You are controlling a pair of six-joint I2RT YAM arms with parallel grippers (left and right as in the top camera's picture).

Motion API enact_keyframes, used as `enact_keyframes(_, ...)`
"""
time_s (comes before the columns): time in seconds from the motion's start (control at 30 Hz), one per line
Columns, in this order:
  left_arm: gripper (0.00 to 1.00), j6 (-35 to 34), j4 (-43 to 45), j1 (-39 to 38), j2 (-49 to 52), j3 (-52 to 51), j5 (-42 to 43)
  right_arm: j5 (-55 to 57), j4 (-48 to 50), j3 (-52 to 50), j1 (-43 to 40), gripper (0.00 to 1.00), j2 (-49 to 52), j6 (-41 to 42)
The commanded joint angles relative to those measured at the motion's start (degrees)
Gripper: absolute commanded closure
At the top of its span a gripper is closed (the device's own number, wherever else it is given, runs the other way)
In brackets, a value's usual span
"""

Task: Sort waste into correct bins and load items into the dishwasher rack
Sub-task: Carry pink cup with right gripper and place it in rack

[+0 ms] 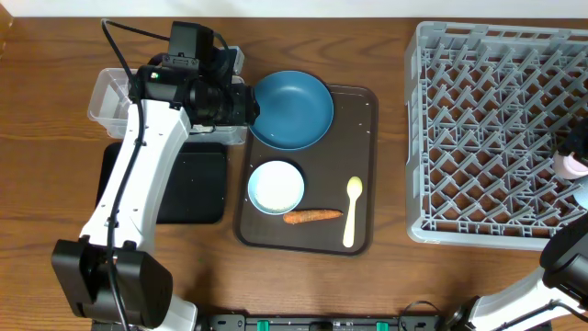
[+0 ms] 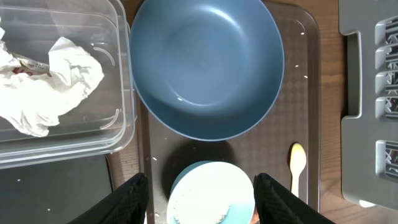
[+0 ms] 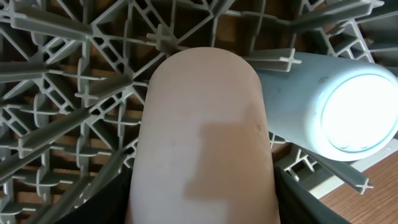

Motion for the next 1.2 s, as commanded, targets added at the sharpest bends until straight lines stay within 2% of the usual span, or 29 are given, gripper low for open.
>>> enact_keyframes(0.0,0.44,0.5,-0.3,0.1,0.1,-0.1,-0.5,0.0,0.8,1.0,-0.5,0.27,0.4,0.9)
enact_keyframes(0.03,0.44,0.5,-0.3,0.1,0.1,-0.1,-0.5,-0.9,1.4,1.0,-0.5,0.09,0.4,0.9)
enact_keyframes(0.07,0.44,0.5,-0.2,0.1,0.1,-0.1,-0.5,-1.5,1.9,1.0,-0.5,0.01,0.4,0.9)
enact_keyframes(0.43,0.43,0.6,-0.3,0.1,0.1,-0.1,-0.5,-6.3,1.0,4.3,-0.4,0.01,-3.5,0.7)
enact_keyframes(0.63,0.43,0.6,-0.5,0.1,0.3,-0.1,-0.5,-18.0,2.5,4.5,2.5,0.01,-6.8,-2.4)
enact_keyframes(0.77,0.42,0.6,-0.9,0.1,0.5,-0.5,-0.6,-27.4,2.3,4.5,6.8,0.01,-6.9,-6.7)
enact_keyframes(1.03,0.42,0.6,1.8,0.1,0.5,-0.7,-1.1,-27.6,3.9,4.4,18.2,0.01,-6.8,-7.9)
enact_keyframes(1.17,0.41,0.6,1.5,0.1,0.5,-0.7,-4.6,-27.6,6.2,4.4,25.1,0.01,-6.6,-7.8)
